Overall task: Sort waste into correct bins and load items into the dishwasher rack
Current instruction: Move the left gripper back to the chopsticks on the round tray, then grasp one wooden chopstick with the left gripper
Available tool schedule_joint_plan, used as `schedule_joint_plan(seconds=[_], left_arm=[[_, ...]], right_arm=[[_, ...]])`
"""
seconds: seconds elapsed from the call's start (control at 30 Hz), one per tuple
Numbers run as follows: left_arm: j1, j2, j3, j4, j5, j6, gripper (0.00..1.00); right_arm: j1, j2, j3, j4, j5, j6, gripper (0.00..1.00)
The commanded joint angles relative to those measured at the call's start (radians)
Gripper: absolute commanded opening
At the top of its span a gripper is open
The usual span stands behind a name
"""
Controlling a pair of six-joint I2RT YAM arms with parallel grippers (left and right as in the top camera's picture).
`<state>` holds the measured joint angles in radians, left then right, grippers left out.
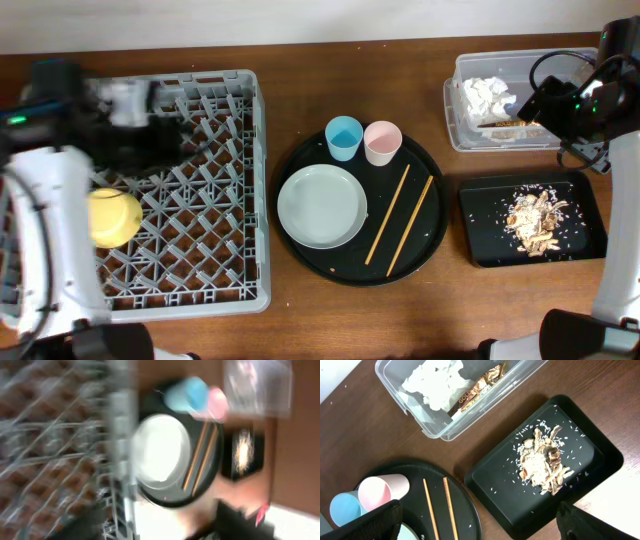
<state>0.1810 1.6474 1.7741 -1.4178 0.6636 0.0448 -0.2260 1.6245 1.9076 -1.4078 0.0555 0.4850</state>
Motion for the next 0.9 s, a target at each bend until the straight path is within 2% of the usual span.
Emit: schedule_joint_plan(seconds=[0.0, 0.03, 0.17, 0.37, 0.43, 0.47, 0.53, 0.57, 0.67, 0.73, 0.8, 0.87], left_arm=[[-0.306, 0.023, -0.005, 0.074, -0.008, 0.164, 0.94], [-0.382, 0.034, -0.005, 0.103, -0.068, 0.148, 0.99], [-0.607, 0.081, -0.005, 0.216, -0.237, 0.109, 1.0], [-0.855, 0.141, -0.005, 0.35, -0.246, 0.11, 0.99], [-0.92, 0.175, -0.005, 0.372, -0.296, 0.109, 0.99], [-0.94, 0.191, -0.005, 0.374, -0.315, 0.109, 0.94], [-0.984, 0.245, -0.005, 0.38, -0.345, 0.108, 0.7], [-1.001, 0.274, -0.005, 0.386, -0.346, 0.105, 0.64], [-1.034, 0.346, -0.005, 0.413, -0.347, 0.101, 0.63], [-1.052, 0.396, -0.005, 0.451, -0.347, 0.073, 0.58], [-1.061, 0.442, -0.005, 0.497, -0.368, 0.026, 0.46], [-1.064, 0.478, -0.005, 0.543, -0.467, -0.106, 0.33]], right_arm=[[-0.002, 0.004, 0.009, -0.002, 0.005, -0.009, 0.99], [-0.002, 0.004, 0.009, -0.002, 0.006, -0.009, 0.99], [-0.002, 0.004, 0.009, -0.002, 0.005, -0.009, 0.99], [-0.002, 0.004, 0.009, -0.002, 0.005, -0.009, 0.99], [-0.002, 0.004, 0.009, -0.002, 0.005, -0.009, 0.99], [-0.002, 0.004, 0.009, -0.002, 0.005, -0.009, 0.99], [-0.002, 0.004, 0.009, -0.002, 0.006, -0.009, 0.99], [-0.002, 0.004, 0.009, -0.002, 0.006, -0.009, 0.99], [-0.002, 0.004, 0.009, -0.002, 0.006, -0.009, 0.99], [-0.002, 0.004, 0.009, -0.002, 0.005, -0.009, 0.99], [-0.002, 0.004, 0.009, -0.002, 0.005, -0.009, 0.99], [-0.002, 0.004, 0.009, -0.002, 0.005, -0.009, 0.99]])
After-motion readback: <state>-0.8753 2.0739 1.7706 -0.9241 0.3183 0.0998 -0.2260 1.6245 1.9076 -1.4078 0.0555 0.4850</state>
